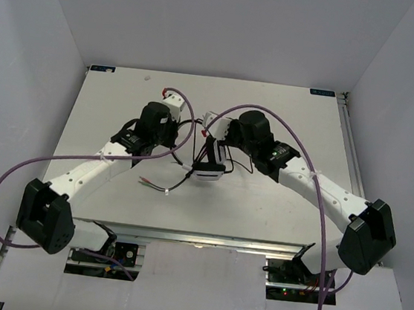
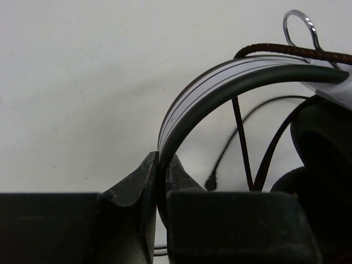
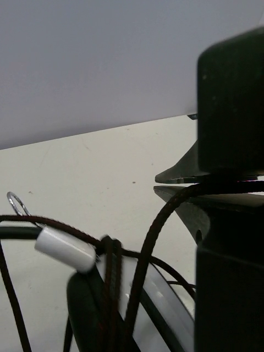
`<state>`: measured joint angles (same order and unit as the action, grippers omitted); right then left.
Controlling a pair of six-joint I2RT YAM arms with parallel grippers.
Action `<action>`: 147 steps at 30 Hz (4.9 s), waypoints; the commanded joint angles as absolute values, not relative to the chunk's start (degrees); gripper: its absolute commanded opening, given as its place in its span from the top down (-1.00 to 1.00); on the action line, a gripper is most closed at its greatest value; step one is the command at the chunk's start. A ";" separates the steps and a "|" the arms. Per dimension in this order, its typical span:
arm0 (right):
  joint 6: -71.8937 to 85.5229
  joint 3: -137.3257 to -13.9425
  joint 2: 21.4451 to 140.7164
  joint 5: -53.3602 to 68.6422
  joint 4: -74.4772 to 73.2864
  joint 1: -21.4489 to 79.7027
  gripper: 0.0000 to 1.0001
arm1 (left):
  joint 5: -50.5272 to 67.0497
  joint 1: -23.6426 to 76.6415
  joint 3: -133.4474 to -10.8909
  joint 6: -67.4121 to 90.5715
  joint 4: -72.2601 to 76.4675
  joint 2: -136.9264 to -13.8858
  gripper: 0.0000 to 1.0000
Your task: Wrap the headphones
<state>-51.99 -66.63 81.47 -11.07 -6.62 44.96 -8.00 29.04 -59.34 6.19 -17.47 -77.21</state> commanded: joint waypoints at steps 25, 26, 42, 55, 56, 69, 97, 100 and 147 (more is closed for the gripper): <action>31.13 -50.77 90.47 67.21 59.09 23.56 0.57 | 23.26 29.34 -79.81 32.60 -4.08 -68.06 1.00; 33.03 -49.88 90.84 67.03 63.00 24.16 0.54 | 22.16 29.41 -80.75 34.48 -4.04 -68.55 1.00; 32.74 -42.71 84.08 65.43 68.86 31.78 0.77 | -23.12 29.44 -84.56 42.41 -6.36 -67.73 1.00; -19.12 -58.94 75.34 41.16 0.96 40.48 0.85 | -41.48 28.30 -84.00 23.19 -9.57 -78.81 1.00; -22.14 -60.71 75.56 38.07 -3.62 42.02 0.85 | -40.78 28.30 -84.29 21.98 -9.97 -80.17 1.00; -55.42 -69.28 78.24 -15.80 -4.59 47.79 0.83 | -17.65 31.98 -72.17 1.74 -14.59 -84.67 1.00; -24.44 -67.94 89.90 44.63 -2.28 22.62 0.64 | 14.82 32.87 -66.73 8.09 -10.45 -63.50 1.00; -17.07 -66.15 91.58 57.84 3.31 21.54 0.63 | 16.43 32.87 -69.62 13.05 -8.23 -63.31 1.00; -6.51 -48.27 78.36 36.68 14.37 33.75 0.85 | -34.26 32.78 -64.35 53.63 -17.47 -78.66 1.00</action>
